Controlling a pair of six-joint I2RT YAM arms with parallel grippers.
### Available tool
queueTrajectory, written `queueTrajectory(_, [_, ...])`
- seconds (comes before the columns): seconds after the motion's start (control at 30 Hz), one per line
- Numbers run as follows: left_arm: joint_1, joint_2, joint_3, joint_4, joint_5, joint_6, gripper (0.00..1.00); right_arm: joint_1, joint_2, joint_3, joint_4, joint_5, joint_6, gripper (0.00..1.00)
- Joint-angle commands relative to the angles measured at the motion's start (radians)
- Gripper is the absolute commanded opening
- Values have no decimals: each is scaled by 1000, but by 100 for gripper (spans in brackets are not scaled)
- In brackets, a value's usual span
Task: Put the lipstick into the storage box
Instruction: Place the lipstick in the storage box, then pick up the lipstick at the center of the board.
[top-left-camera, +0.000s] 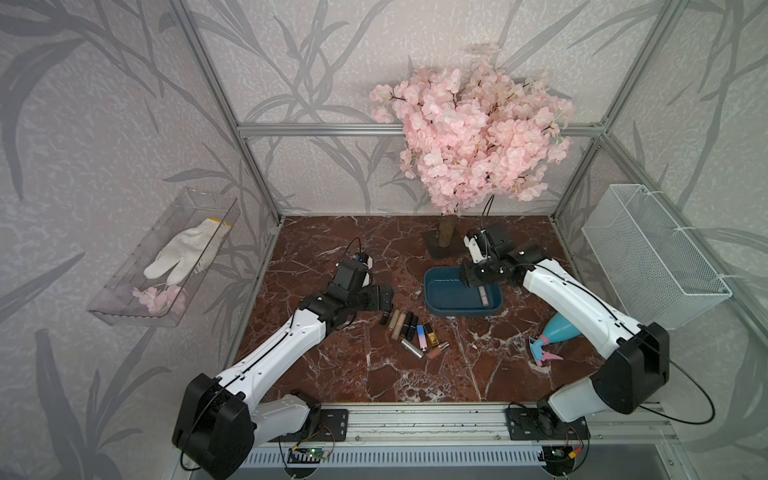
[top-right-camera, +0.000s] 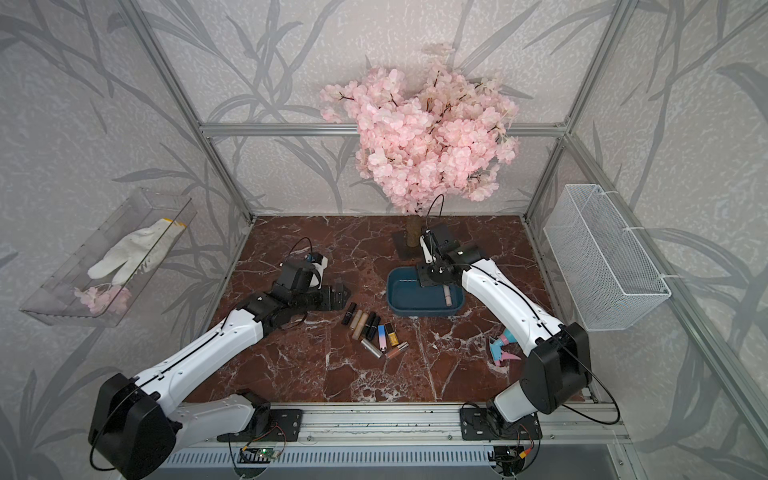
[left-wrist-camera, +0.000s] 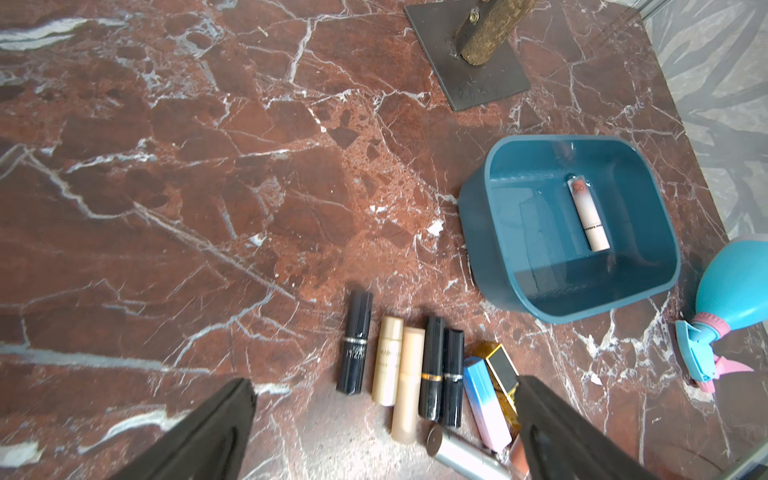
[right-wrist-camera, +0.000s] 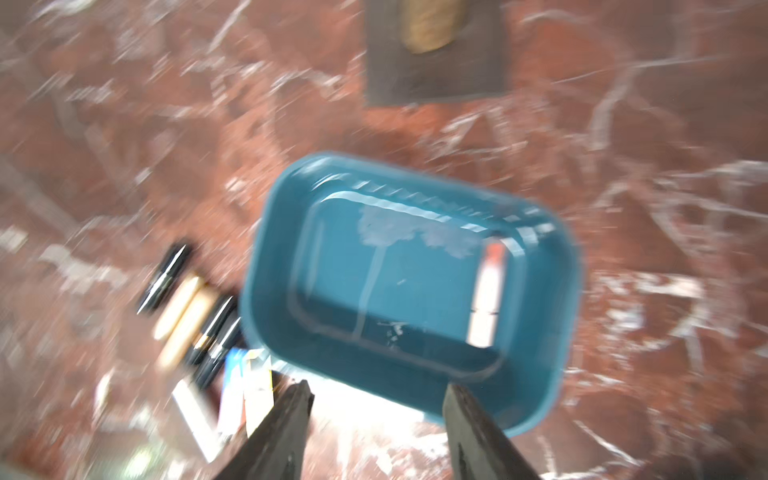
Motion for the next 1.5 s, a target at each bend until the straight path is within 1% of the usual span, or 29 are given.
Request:
queueTrajectory(0.0, [6,-61,-40,-6,8,0,100,54,-40,-81,49,-254,-169,60])
queueTrajectory(0.07, [6,-90,-63,-9,18,3,100,76,-59,-130,80,-354,-254,61])
queueTrajectory(0.17, [6,-135,-92,-11,32,10,100,112,-108,-219,145,-498,-453,63])
queueTrajectory(0.23, [6,-167,-109,-15,35,19,100,126,-140,-282,189,-537,-574,68])
queueTrajectory(0.3, [7,-198,-126,-10,38,28,100,130,-150,-301,173,-588,-713,69])
queueTrajectory(0.37, [7,-220,-141,-7,52,35,100,136,-146,-305,161,-561,-787,70])
queueTrajectory(0.43, [5,-232,-152,-4,95,59,100,141,-131,-295,102,-570,-893,69])
queueTrajectory(0.53, [5,-235,-164,-14,165,88,100,184,-103,-280,16,-531,-1036,70])
queueTrajectory(0.6, [5,-234,-173,-19,203,91,100,214,-79,-274,-17,-500,-1087,70])
queueTrajectory(0.73, [4,-225,-192,-30,279,95,100,264,-21,-275,-43,-472,-1150,70])
queueTrajectory(0.8, [3,-228,-206,-29,297,83,100,276,4,-277,-39,-459,-1165,70])
queueTrajectory(0.97, [4,-280,-240,-34,261,68,100,283,61,-272,-23,-417,-1190,69])
queueTrajectory(1.17, [3,-316,-249,-57,210,72,100,283,95,-281,3,-340,-1223,68])
queueTrajectory(1.47, [3,-329,-270,-18,204,84,100,303,148,-284,64,-343,-1238,64])
